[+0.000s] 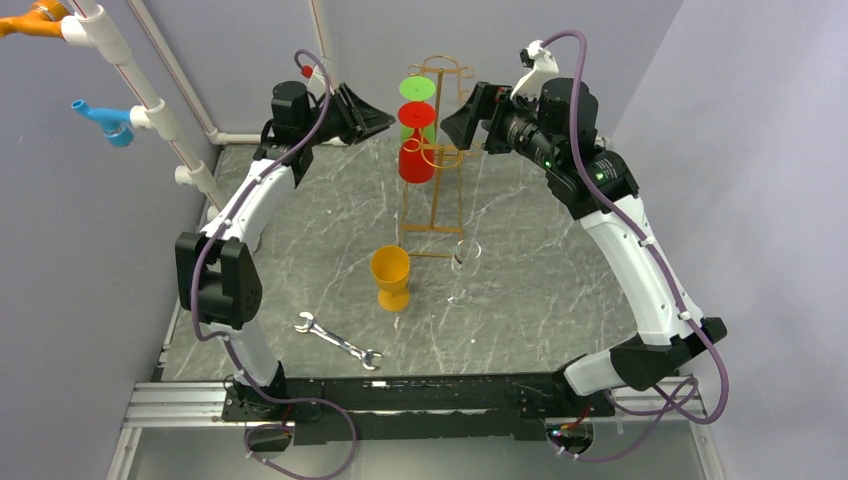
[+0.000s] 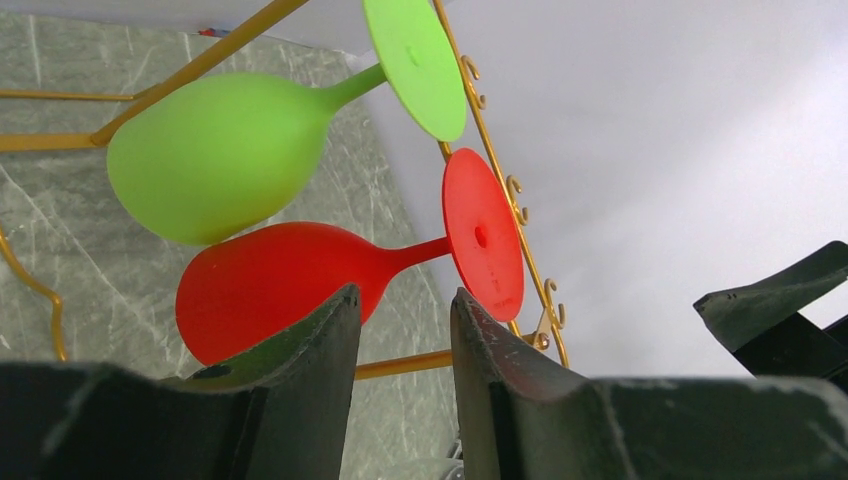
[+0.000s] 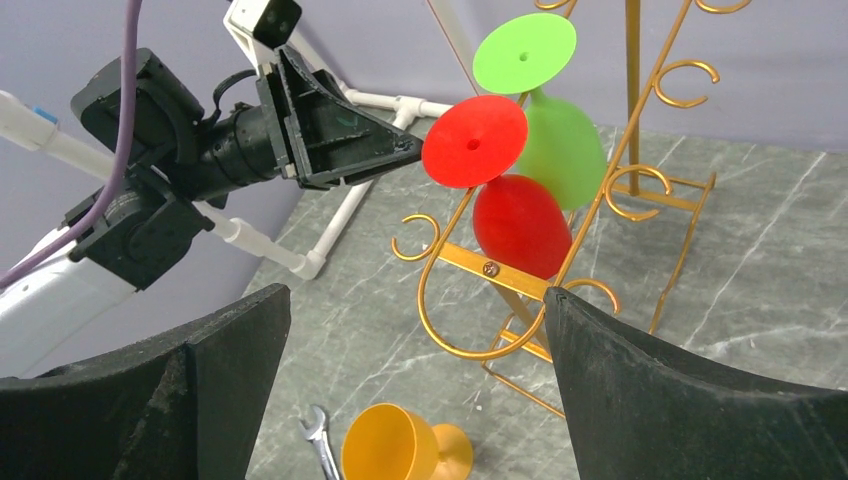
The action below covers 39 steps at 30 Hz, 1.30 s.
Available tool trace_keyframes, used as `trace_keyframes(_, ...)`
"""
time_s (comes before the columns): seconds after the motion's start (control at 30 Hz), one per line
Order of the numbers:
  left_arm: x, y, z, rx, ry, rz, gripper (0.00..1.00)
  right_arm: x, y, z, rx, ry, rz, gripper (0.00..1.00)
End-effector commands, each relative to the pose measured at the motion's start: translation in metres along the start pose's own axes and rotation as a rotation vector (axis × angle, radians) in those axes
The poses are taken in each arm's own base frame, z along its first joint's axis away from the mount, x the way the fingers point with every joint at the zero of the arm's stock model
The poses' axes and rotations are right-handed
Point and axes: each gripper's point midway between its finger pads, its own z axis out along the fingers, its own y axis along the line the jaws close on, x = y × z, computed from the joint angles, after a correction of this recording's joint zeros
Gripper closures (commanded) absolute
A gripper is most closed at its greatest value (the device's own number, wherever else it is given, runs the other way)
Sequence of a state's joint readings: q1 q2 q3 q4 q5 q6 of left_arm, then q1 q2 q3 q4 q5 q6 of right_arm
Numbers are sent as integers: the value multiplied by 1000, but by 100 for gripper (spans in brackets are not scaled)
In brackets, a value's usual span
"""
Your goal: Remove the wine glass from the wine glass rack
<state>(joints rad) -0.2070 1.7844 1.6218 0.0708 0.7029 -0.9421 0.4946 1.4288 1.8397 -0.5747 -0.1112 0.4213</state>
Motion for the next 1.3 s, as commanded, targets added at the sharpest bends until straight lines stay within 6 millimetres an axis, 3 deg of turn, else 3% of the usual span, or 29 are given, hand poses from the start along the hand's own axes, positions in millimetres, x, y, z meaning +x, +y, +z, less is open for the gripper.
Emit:
trace_keyframes(0.0,-14,-41,-1,120,-35,67,57,-23,8,-6,-33,-63,-27,0)
trace_keyframes(0.5,-14,-54,8,111,-29,98,56,-26,9,-12,-47,-70,-29,0)
trace_keyframes(0.97,-11,-41,17,18,-25,84,56,-29,9,-19,-49,-83,-32,0)
trace_keyframes(1.27,-19,-60,6,31,-53,134,45,-26,10,-17,-57,-74,-29,0)
